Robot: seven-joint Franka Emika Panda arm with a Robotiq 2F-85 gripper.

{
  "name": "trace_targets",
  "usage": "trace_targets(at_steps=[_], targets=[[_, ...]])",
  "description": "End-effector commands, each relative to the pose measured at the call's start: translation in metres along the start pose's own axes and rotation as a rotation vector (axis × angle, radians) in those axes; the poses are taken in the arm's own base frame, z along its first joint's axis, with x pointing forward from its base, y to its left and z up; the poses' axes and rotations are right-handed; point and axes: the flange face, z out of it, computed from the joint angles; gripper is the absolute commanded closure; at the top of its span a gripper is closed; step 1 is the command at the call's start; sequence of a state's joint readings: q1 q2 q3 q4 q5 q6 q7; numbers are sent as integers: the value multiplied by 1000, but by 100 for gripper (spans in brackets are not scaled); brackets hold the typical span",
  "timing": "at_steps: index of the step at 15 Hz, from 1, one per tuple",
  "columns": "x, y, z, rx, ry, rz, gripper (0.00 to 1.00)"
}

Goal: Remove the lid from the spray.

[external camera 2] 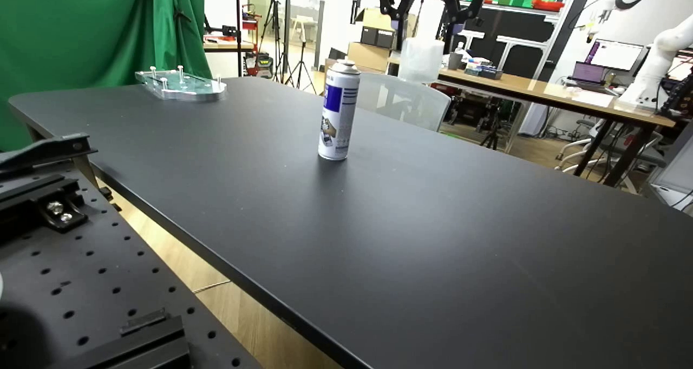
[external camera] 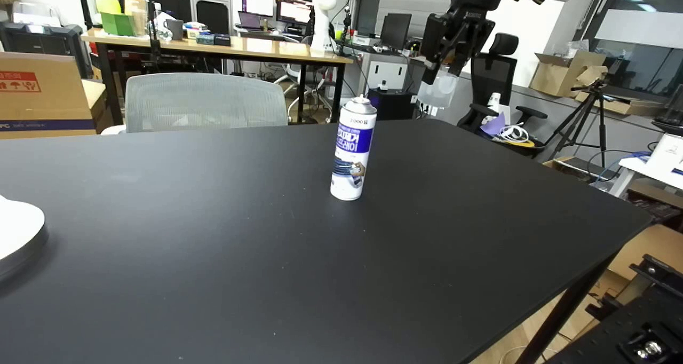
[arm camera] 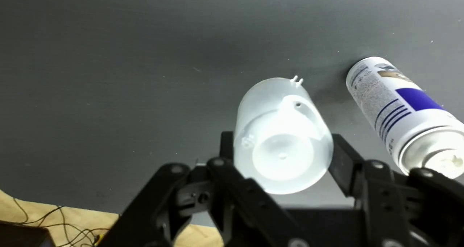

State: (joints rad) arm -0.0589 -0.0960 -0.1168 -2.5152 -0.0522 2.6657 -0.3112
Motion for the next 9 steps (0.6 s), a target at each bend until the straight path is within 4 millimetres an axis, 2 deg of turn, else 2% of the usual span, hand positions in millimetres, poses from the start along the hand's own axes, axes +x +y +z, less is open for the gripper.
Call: trace_targets(at_steps=[1,5,9], targets=[[5,13,14,-38,-16,105,60],[10,24,40,-36,-63,190,60],[24,32,67,-32,-92,247,60]])
